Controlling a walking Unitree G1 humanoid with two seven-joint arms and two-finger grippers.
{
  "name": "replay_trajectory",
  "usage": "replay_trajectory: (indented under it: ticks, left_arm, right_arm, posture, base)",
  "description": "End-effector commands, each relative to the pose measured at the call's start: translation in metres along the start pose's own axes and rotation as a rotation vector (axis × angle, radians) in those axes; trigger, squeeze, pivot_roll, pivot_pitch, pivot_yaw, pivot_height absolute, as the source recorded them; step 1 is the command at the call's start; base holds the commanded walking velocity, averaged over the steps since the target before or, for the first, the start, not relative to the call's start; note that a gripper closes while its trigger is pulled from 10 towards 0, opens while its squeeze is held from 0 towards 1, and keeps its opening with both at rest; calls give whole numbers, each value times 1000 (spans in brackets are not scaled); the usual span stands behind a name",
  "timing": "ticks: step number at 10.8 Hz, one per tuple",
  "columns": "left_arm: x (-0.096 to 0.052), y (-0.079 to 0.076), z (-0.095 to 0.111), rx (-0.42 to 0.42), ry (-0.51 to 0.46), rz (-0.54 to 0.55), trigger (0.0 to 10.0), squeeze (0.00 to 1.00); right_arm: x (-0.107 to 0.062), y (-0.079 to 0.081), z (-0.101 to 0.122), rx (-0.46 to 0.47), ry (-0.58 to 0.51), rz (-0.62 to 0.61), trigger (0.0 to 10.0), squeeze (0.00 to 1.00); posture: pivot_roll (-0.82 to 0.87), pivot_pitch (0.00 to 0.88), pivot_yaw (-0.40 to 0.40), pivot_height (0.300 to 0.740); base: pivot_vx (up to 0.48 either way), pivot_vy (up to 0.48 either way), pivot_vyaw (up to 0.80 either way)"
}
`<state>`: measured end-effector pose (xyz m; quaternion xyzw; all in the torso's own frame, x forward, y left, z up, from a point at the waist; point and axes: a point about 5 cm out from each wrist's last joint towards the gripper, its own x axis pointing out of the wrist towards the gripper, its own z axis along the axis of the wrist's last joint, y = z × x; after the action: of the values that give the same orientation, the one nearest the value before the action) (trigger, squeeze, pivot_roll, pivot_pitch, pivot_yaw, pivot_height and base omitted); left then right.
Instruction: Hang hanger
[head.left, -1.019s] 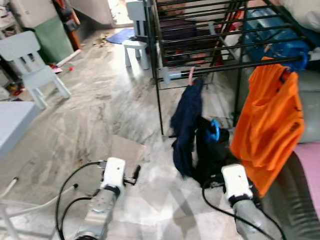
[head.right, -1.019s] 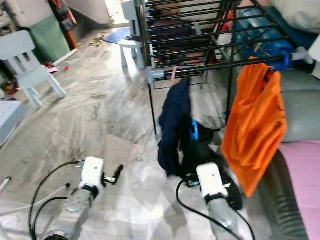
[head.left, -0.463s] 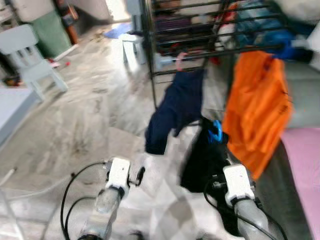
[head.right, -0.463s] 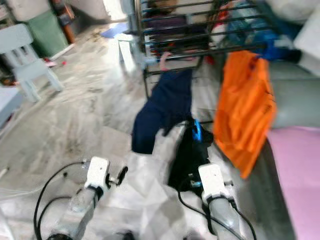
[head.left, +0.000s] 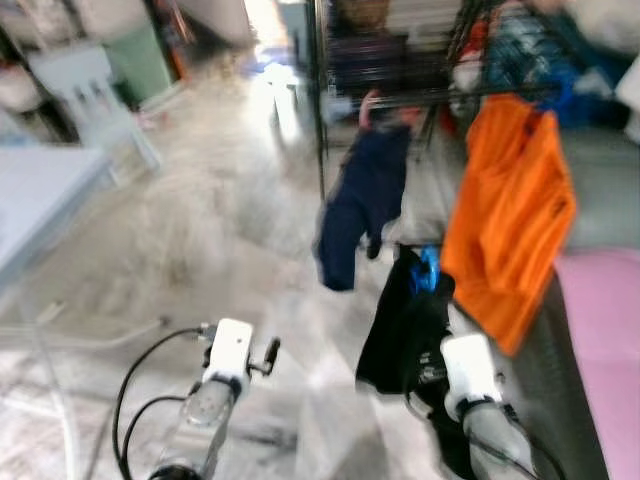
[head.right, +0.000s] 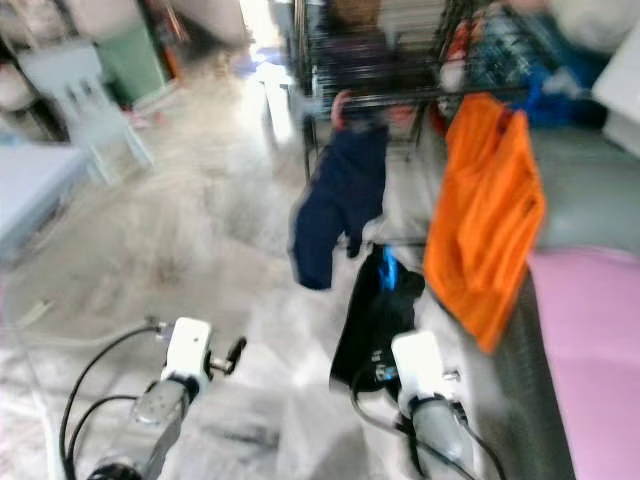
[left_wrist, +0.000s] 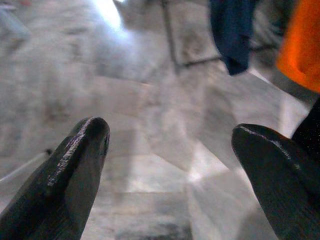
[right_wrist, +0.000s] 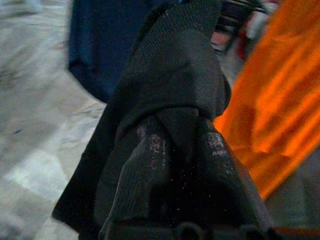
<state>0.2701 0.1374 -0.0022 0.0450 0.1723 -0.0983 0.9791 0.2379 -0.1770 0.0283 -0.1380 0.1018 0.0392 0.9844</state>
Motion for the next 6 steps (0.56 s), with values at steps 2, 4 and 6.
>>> replay_trajectory:
  ticks: [2,4,6]
  left_arm:
    - [-1,2,-5,34,14,13,10000,0]
    - [0,4,3,49,-12,24,10000,0]
    - [2,5,13,53,-53,55,10000,0]
  right_arm:
    - [4,3,15,-13,-80,48,10000,0]
    - [2,23,29,-42,-140,202,10000,0]
    - [4,29,37,-45,-173,265,10000,0]
  posture:
    - [-108,52,107,740]
    - [-106,50,107,740]
    - [-103,53,104,740]
  base:
    - [0,0,400]
    - [0,0,794]
    - [0,0,794]
